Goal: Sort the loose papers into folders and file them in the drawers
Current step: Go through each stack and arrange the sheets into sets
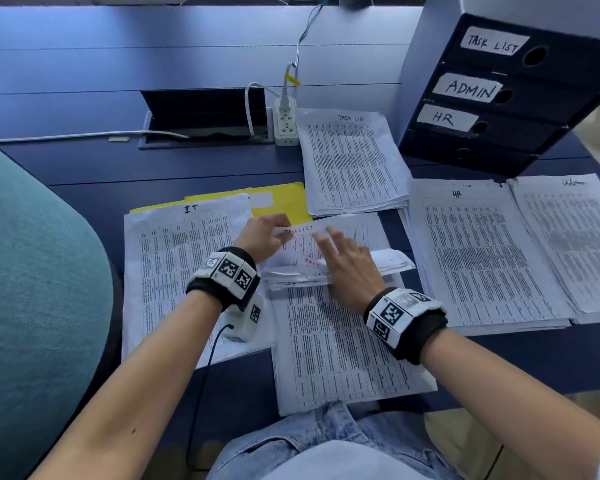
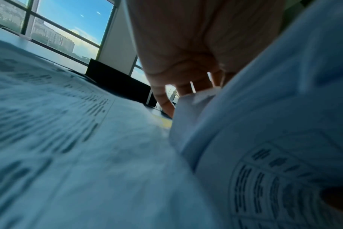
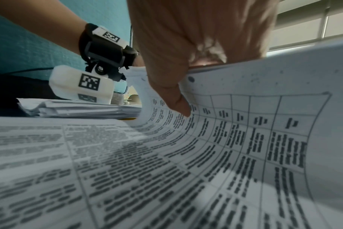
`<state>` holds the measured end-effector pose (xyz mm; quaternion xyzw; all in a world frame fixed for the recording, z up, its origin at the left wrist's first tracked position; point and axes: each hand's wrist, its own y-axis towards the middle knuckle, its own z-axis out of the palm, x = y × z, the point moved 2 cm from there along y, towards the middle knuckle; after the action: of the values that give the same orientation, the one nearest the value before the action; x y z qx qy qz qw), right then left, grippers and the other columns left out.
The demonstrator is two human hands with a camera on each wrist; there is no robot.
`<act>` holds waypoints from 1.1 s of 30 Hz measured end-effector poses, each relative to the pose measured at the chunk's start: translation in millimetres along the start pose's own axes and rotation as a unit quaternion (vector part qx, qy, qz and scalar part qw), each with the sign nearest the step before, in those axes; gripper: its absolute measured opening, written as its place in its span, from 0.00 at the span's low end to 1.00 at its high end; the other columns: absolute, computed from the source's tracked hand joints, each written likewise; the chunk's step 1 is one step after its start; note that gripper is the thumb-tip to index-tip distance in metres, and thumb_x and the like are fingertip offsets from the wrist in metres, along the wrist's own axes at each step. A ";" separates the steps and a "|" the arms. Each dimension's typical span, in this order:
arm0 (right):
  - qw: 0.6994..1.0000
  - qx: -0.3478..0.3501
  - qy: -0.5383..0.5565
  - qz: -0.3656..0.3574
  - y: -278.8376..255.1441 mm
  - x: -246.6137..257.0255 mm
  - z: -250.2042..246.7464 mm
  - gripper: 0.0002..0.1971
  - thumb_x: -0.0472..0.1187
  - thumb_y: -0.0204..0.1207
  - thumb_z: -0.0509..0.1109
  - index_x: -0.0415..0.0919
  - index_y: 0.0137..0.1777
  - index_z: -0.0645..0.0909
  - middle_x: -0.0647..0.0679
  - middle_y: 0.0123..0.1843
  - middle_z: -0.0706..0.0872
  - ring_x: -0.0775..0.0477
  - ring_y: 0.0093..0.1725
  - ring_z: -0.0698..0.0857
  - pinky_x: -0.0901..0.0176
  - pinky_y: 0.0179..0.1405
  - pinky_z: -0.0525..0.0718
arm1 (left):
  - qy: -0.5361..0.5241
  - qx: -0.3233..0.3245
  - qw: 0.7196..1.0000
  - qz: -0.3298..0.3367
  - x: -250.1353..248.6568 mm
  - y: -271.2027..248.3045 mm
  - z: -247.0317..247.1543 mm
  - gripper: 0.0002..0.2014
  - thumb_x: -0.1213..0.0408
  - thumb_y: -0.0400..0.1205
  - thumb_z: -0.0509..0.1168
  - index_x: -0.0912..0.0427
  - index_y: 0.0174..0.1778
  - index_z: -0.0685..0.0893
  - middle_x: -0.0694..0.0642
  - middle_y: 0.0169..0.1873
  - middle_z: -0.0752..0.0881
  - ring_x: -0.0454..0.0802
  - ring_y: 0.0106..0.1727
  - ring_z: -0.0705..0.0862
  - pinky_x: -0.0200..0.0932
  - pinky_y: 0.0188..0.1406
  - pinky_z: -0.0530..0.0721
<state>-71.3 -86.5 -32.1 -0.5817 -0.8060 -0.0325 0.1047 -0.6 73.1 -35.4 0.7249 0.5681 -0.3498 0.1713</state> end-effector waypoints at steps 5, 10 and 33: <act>0.981 -0.162 -0.109 0.009 6.6 -7.2 1.7 0.42 0.31 0.34 0.77 0.41 0.56 0.69 0.43 0.68 0.65 0.41 0.54 0.68 0.47 0.45 0.73 | -0.081 0.108 0.991 0.007 -10.7 -0.9 -6.1 0.19 0.64 0.81 0.65 0.56 0.23 0.72 0.42 0.12 0.70 0.36 0.17 0.66 0.28 0.20 0.62; 0.965 -0.202 -0.164 -0.012 -9.1 -4.2 9.3 0.32 0.32 0.39 0.74 0.43 0.48 0.69 0.42 0.60 0.72 0.40 0.63 0.69 0.38 0.62 0.60 | -0.113 0.057 0.991 -0.040 -5.1 6.3 -6.6 0.22 0.56 0.87 0.51 0.65 0.41 0.86 0.53 0.41 0.88 0.41 0.44 0.84 0.44 0.55 0.79; 0.983 -0.108 -0.148 0.021 -12.3 -4.3 1.6 0.30 0.31 0.33 0.77 0.43 0.43 0.83 0.42 0.52 0.72 0.41 0.54 0.72 0.46 0.53 0.63 | -0.007 0.102 0.993 -0.059 -4.2 1.5 3.4 0.23 0.53 0.86 0.51 0.68 0.49 0.85 0.58 0.47 0.82 0.50 0.50 0.81 0.42 0.54 0.74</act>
<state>-81.8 -94.1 -33.7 -0.6044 -0.7922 -0.0309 -0.0785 -0.7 67.6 -35.0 0.7012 0.5705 -0.4201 0.0792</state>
